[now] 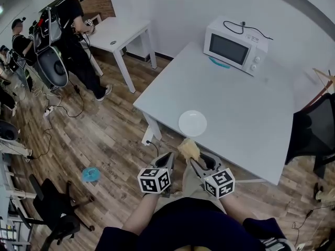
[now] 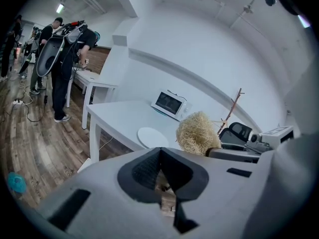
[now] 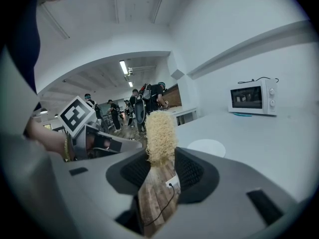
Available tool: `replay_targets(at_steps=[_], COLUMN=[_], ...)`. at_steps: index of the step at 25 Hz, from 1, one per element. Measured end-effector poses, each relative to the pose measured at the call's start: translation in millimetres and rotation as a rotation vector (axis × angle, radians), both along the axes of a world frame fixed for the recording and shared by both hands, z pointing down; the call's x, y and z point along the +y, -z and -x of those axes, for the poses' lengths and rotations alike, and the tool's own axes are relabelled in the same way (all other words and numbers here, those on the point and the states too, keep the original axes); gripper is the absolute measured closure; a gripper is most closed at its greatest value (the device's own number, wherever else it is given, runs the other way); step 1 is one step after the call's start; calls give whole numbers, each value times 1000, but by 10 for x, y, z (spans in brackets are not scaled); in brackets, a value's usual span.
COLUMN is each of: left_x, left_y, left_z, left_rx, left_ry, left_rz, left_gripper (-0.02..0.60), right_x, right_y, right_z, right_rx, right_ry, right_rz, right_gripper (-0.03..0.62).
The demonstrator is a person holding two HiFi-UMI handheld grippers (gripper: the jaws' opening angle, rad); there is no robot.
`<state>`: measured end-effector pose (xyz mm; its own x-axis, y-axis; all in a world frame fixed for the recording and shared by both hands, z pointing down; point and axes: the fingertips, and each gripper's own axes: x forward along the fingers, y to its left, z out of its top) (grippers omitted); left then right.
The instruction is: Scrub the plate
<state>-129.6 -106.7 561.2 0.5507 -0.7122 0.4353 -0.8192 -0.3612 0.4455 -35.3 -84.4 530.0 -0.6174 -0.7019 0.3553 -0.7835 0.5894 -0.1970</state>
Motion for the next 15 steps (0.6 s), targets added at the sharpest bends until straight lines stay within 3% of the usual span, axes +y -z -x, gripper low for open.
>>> replay_targets(at_steps=[15], left_x=[97], left_y=[112], left_z=[-107], left_rx=[18], left_ry=[-23], left_rz=[-29], left_gripper=[563], right_x=[75], right_y=[55], right_z=[23], right_rx=[-20], right_ry=[37], right_rz=[-14], right_gripper=[438])
